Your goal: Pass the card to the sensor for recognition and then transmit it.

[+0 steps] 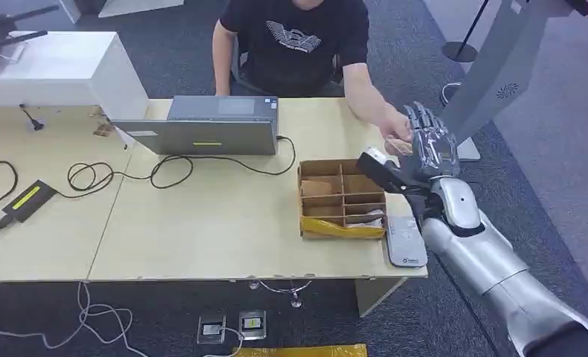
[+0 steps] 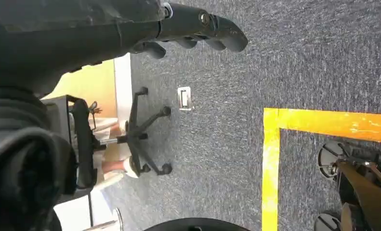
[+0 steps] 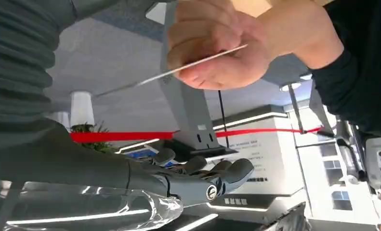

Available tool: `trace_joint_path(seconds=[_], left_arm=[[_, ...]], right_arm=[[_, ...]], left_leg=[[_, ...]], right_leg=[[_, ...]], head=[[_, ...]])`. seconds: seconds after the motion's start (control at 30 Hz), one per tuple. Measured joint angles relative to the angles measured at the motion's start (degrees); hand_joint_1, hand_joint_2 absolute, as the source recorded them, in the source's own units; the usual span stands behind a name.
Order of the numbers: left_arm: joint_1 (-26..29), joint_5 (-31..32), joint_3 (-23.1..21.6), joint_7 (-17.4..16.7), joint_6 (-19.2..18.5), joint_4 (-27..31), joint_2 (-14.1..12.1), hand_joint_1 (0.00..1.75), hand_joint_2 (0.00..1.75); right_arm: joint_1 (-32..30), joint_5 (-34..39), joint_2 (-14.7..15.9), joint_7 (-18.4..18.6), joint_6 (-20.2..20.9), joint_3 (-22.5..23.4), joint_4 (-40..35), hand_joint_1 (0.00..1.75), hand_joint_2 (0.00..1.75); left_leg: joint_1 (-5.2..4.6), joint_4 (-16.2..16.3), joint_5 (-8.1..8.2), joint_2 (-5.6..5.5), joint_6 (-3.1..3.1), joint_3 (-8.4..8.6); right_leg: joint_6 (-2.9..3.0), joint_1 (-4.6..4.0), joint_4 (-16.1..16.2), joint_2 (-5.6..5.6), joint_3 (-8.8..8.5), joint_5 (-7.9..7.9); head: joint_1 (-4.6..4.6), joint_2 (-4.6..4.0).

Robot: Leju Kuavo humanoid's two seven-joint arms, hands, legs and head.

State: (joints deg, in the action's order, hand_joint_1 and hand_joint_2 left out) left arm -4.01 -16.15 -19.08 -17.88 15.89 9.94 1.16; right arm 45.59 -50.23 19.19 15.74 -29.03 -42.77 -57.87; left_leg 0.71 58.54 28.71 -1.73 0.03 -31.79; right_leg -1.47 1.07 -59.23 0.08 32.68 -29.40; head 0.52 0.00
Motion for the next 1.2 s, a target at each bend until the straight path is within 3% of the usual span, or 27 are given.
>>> trace_joint_path(seconds=[0.53,0.57,0.6,0.63,0.67,1.2], left_arm=[[0.2,-3.3,0.3,0.6,1.5,0.0,-0.3,0.0,0.0],[0.2,-3.5,0.4,0.8,1.5,0.0,-0.3,0.0,0.0],[0.2,-3.5,0.4,0.9,1.6,0.0,-0.3,0.0,0.0],[0.2,-3.4,0.4,0.9,1.6,0.0,-0.3,0.0,0.0],[0.2,-3.3,0.4,1.0,1.6,0.0,-0.4,0.0,0.0],[0.2,-2.3,0.4,1.0,1.9,0.0,-0.5,0.0,0.0]], right_arm=[[1.0,1.9,-1.7,1.1,-0.9,-2.3,5.4,0.0,1.75],[1.1,1.8,-1.7,1.2,-1.1,-2.4,5.6,0.07,1.75],[1.1,1.7,-1.7,1.3,-1.3,-2.4,5.8,1.75,1.75],[1.2,1.5,-1.8,1.4,-1.5,-2.5,6.1,1.68,1.75],[1.3,1.4,-1.8,1.4,-1.6,-2.7,6.3,1.75,1.75],[2.2,-1.7,-1.9,2.3,-2.4,-3.2,9.7,1.75,1.75]], left_leg=[[0.0,0.0,0.0,0.01,0.0,0.02],[0.0,0.0,0.0,0.01,0.0,0.02],[0.0,0.0,0.0,0.01,0.0,0.02],[0.0,0.0,0.0,0.01,0.0,0.01],[0.0,0.0,0.0,0.01,0.0,0.01],[0.0,0.0,0.0,0.01,0.0,0.02]], right_leg=[[0.0,0.0,0.0,0.01,0.02,0.0],[0.0,0.0,0.0,0.0,0.02,0.0],[0.0,0.0,0.0,0.0,0.02,0.0],[0.0,0.0,0.0,0.01,0.02,0.0],[0.0,0.0,0.0,0.01,0.02,0.0],[0.0,0.0,0.0,0.01,0.02,0.0]], head=[[0.0,0.0],[0.0,0.02],[0.02,0.02],[0.0,0.0],[0.0,0.0],[0.0,0.0]])
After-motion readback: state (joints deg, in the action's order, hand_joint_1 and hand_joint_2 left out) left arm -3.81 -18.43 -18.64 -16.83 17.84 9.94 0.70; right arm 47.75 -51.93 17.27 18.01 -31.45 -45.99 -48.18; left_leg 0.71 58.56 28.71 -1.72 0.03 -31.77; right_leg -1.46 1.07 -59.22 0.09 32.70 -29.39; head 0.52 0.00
